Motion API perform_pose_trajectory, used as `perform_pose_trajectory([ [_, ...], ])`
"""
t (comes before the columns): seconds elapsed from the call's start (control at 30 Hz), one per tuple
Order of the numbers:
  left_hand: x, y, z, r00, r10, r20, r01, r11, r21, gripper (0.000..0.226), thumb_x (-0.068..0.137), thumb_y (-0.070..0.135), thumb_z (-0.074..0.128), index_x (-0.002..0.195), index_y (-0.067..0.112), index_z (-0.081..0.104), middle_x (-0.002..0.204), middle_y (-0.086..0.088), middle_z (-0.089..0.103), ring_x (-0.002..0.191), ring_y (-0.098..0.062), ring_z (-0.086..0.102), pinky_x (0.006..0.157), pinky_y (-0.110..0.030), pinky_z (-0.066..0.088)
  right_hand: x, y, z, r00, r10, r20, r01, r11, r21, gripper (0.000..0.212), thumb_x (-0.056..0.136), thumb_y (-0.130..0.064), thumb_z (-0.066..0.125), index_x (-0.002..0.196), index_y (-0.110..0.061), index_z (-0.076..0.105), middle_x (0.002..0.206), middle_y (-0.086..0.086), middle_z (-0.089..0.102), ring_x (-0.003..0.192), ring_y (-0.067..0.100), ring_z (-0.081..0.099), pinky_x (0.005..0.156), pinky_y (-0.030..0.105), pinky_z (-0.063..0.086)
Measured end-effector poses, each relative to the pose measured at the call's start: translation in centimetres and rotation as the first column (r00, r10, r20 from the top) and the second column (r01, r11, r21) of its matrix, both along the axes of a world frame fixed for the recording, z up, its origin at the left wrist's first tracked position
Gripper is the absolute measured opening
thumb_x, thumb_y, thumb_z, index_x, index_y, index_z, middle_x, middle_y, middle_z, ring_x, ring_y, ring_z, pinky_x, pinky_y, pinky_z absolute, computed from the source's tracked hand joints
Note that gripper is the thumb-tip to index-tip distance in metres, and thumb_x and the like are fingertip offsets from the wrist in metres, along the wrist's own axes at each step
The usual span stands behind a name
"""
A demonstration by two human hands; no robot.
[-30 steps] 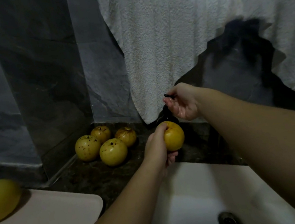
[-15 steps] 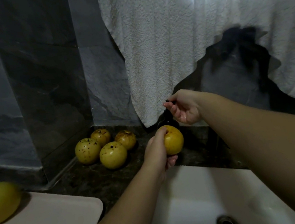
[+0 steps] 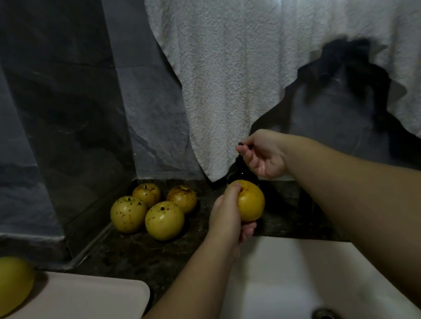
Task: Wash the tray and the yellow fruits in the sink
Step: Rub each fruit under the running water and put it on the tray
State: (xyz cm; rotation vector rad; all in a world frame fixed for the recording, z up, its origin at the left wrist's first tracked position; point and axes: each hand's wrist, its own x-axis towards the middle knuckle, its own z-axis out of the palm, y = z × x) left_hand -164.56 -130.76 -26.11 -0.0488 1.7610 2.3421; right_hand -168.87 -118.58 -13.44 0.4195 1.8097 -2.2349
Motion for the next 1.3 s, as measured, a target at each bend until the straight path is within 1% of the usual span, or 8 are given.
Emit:
perform_pose_trajectory([
  [0.17,-0.1,0.1,0.0,1.000,0.005,-0.003,-0.005,1.000,0.010,0.036,0.090,0.064,0.062,0.106,0.032,0.061,0.088,-0.017,0.070,0.045,-0.019,0.063,0.045,-0.022,0.046,0.1,-0.1,-0.3,1.000,-0.006,0.006,0.005,1.000,0.019,0.042,0.109,-0.026,0.035,0.076,-0.013,0.058,0.044,-0.005,0.046,0.031,0.003,0.041,0.029,0.014,0.029],
  [0.33,-0.1,0.2,-0.2,1.000,-0.004,-0.008,0.004,0.999,0.033,0.038,0.090,0.064,0.062,0.110,0.032,0.062,0.092,-0.017,0.070,0.045,-0.019,0.063,0.044,-0.021,0.045,-0.1,0.1,0.4,1.000,0.009,-0.003,-0.009,1.000,-0.004,0.041,0.109,-0.024,0.036,0.075,-0.013,0.057,0.046,-0.006,0.046,0.032,0.002,0.040,0.029,0.013,0.029],
  [0.5,-0.1,0.2,-0.1,1.000,-0.003,0.006,0.003,0.999,0.033,0.037,0.089,0.064,0.063,0.106,0.031,0.062,0.095,-0.018,0.070,0.046,-0.019,0.064,0.043,-0.021,0.045,0.2,0.0,-0.6,1.000,0.001,0.005,-0.001,1.000,-0.014,0.042,0.109,-0.026,0.037,0.072,-0.016,0.056,0.046,-0.008,0.045,0.032,0.001,0.039,0.030,0.012,0.027],
  [0.67,-0.1,0.2,-0.1,1.000,-0.001,0.006,0.000,1.000,0.028,0.037,0.089,0.064,0.063,0.106,0.031,0.062,0.093,-0.017,0.070,0.044,-0.018,0.063,0.043,-0.021,0.044,0.3,-0.2,0.4,1.000,0.010,-0.002,-0.010,1.000,-0.023,0.039,0.108,-0.017,0.034,0.074,-0.015,0.051,0.040,-0.010,0.037,0.027,0.002,0.033,0.027,0.014,0.023],
  [0.93,0.0,0.2,0.1,1.000,-0.002,-0.002,0.002,1.000,0.009,0.035,0.089,0.063,0.064,0.101,0.031,0.063,0.094,-0.014,0.070,0.043,-0.018,0.064,0.044,-0.021,0.046,0.7,-0.3,0.3,1.000,-0.004,-0.023,0.003,0.999,-0.042,0.040,0.108,-0.019,0.034,0.072,-0.017,0.050,0.039,-0.012,0.035,0.027,0.002,0.031,0.027,0.015,0.022],
  [1.0,0.1,0.1,0.2,1.000,0.002,-0.006,-0.002,1.000,0.001,0.034,0.088,0.064,0.064,0.100,0.032,0.063,0.093,-0.014,0.070,0.044,-0.018,0.064,0.045,-0.021,0.047,0.9,-0.5,-0.1,1.000,-0.010,-0.020,0.009,1.000,-0.017,0.040,0.109,-0.021,0.033,0.072,-0.018,0.050,0.039,-0.012,0.036,0.027,0.002,0.031,0.027,0.014,0.021],
  [1.17,0.1,0.0,0.2,1.000,-0.004,0.004,0.004,1.000,0.012,0.034,0.088,0.064,0.064,0.099,0.032,0.062,0.094,-0.016,0.070,0.044,-0.018,0.064,0.045,-0.021,0.048,0.9,-0.9,0.6,1.000,-0.016,-0.025,0.016,1.000,-0.009,0.041,0.110,-0.021,0.031,0.074,-0.016,0.050,0.038,-0.010,0.037,0.026,0.002,0.033,0.028,0.012,0.023],
  [1.3,0.1,-0.1,-0.1,1.000,-0.016,0.003,0.016,1.000,0.013,0.035,0.089,0.064,0.064,0.102,0.031,0.063,0.094,-0.016,0.070,0.043,-0.016,0.063,0.045,-0.021,0.048,1.1,-0.9,0.5,0.998,-0.026,-0.059,0.023,0.998,-0.053,0.040,0.110,-0.034,0.040,0.082,-0.011,0.056,0.044,-0.005,0.049,0.030,0.003,0.045,0.032,0.010,0.034],
])
